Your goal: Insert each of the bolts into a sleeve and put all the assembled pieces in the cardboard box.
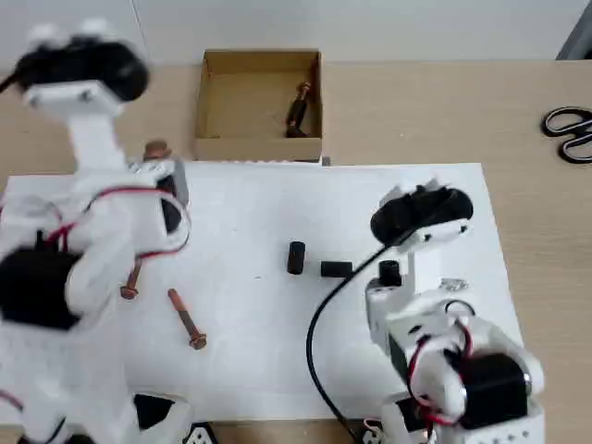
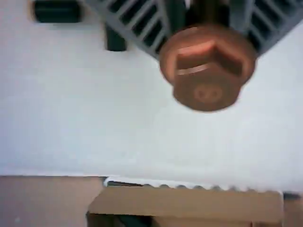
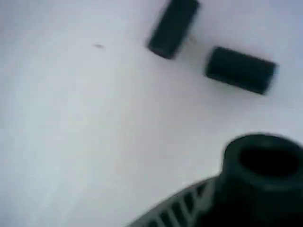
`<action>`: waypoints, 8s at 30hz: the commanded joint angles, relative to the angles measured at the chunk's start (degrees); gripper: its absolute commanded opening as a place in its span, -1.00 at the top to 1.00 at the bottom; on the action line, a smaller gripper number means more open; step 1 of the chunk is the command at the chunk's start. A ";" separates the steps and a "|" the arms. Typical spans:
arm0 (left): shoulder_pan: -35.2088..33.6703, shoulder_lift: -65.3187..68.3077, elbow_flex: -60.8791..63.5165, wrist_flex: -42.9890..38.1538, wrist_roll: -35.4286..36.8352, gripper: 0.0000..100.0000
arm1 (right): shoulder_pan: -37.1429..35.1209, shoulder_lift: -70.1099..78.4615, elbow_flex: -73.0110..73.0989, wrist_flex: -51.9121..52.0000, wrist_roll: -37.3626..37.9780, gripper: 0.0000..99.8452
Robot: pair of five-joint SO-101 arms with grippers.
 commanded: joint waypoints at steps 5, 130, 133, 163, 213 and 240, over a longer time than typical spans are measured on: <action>0.00 -14.51 13.05 -5.98 15.82 0.99 | -8.22 -9.54 9.23 -7.16 -3.69 0.99; 25.32 -56.53 65.45 -17.85 -0.35 0.43 | -28.18 -35.03 45.19 -35.56 5.98 0.99; 25.32 -56.97 64.48 -16.97 -0.53 0.58 | -25.45 -34.68 45.27 -35.56 5.98 0.99; -2.37 -56.97 93.93 -48.44 -20.40 0.99 | -2.68 46.02 -11.08 -62.90 11.78 1.00; -2.46 -57.14 98.51 -44.40 -20.40 0.99 | -3.03 110.20 -104.70 -5.05 -3.08 0.51; -2.46 -57.14 98.86 -48.62 -20.31 0.99 | -12.97 89.54 -68.22 3.65 -19.08 0.51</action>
